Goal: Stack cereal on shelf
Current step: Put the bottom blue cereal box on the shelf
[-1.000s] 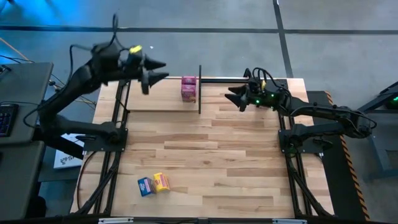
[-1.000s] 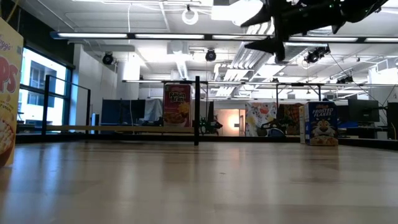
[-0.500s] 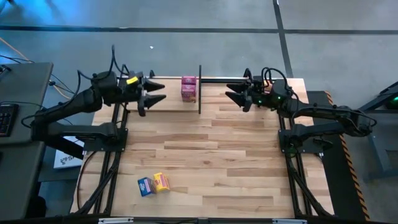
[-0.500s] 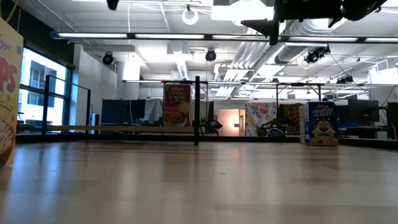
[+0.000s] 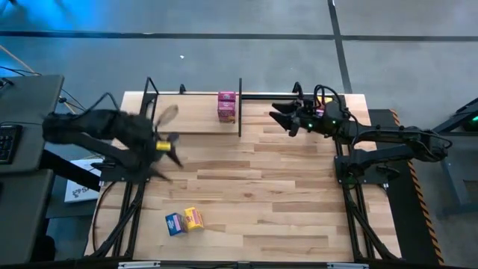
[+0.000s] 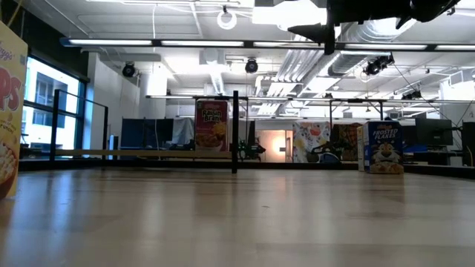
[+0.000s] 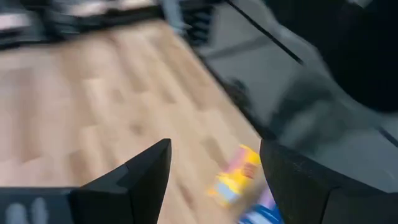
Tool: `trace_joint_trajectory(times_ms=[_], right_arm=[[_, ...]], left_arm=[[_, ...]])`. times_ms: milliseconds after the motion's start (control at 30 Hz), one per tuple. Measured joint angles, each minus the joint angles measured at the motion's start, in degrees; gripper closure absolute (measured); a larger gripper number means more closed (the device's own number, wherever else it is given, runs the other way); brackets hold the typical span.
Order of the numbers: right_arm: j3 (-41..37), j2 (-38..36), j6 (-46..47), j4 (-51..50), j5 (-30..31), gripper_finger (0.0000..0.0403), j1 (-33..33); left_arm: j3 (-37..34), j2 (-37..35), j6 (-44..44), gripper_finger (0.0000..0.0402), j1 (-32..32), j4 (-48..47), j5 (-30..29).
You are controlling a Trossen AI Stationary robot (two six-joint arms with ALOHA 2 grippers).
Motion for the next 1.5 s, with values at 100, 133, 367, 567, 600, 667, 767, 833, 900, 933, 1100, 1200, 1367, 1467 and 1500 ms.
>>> trace_joint_trajectory(times_ms=[100, 133, 367, 567, 600, 667, 767, 833, 900, 933, 1100, 1200, 1367, 1467, 1500], right_arm=[[0.00, 0.00, 0.00, -1.59, 0.94, 0.0098, 0.00], [0.00, 0.00, 0.00, -2.11, 0.94, 0.0098, 0.00], [0.00, 0.00, -0.42, -6.21, 0.70, 0.0098, 0.00], [0.00, 0.00, -2.22, -8.88, -1.84, 0.0098, 0.00], [0.00, 0.00, -2.27, -9.24, -2.02, 0.0098, 0.00], [0.00, 0.00, -2.40, -10.05, -2.24, 0.0098, 0.00], [0.00, 0.00, -2.40, -11.44, -2.37, 0.0098, 0.00], [0.00, 0.00, -2.01, -12.12, -2.58, 0.0098, 0.00], [0.00, 0.00, -2.00, -12.42, -3.10, 0.0098, 0.00], [0.00, 0.00, -2.03, -12.41, -3.44, 0.0098, 0.00], [0.00, 0.00, -2.18, -12.43, -3.69, 0.0098, 0.00], [0.00, 0.00, -2.19, -12.41, -3.69, 0.0098, 0.00], [0.00, 0.00, -3.41, -12.52, -3.69, 0.0098, 0.00], [0.00, 0.00, -3.45, -12.56, -3.67, 0.0098, 0.00], [0.00, 0.00, -3.45, -12.56, -3.68, 0.0098, 0.00]], left_arm=[[1.14, 3.67, 0.20, 0.0163, -9.91, -1.07, -1.68], [1.47, 4.96, 0.68, 0.0163, -13.10, -0.74, -2.21], [2.44, 15.10, 5.42, 0.0163, -30.83, -0.89, -11.38], [2.44, 23.90, 5.01, 0.0163, -37.50, -0.69, -16.06], [2.44, 25.20, 4.19, 0.0163, -37.90, -0.69, -16.69], [2.44, 27.48, 2.90, 0.0163, -38.21, -0.69, -17.94], [2.44, 30.10, 3.66, 0.0163, -38.03, -0.72, -20.21], [2.44, 31.20, 3.58, 0.0163, -37.55, -0.76, -20.79], [2.25, 31.71, 3.04, 0.0163, -37.49, -0.84, -20.76], [1.96, 31.77, 3.17, 0.0163, -37.51, -0.89, -20.69], [0.23, 31.75, 5.21, 0.0163, -37.62, -1.21, -19.90], [0.21, 31.72, 6.92, 0.0163, -37.60, -1.02, -18.82], [0.21, 31.72, 10.25, 0.0163, -37.60, -1.31, -18.65], [0.21, 31.78, 11.05, 0.0163, -37.49, -1.29, -18.59], [0.21, 31.79, 11.04, 0.0163, -37.49, -1.28, -18.40]])
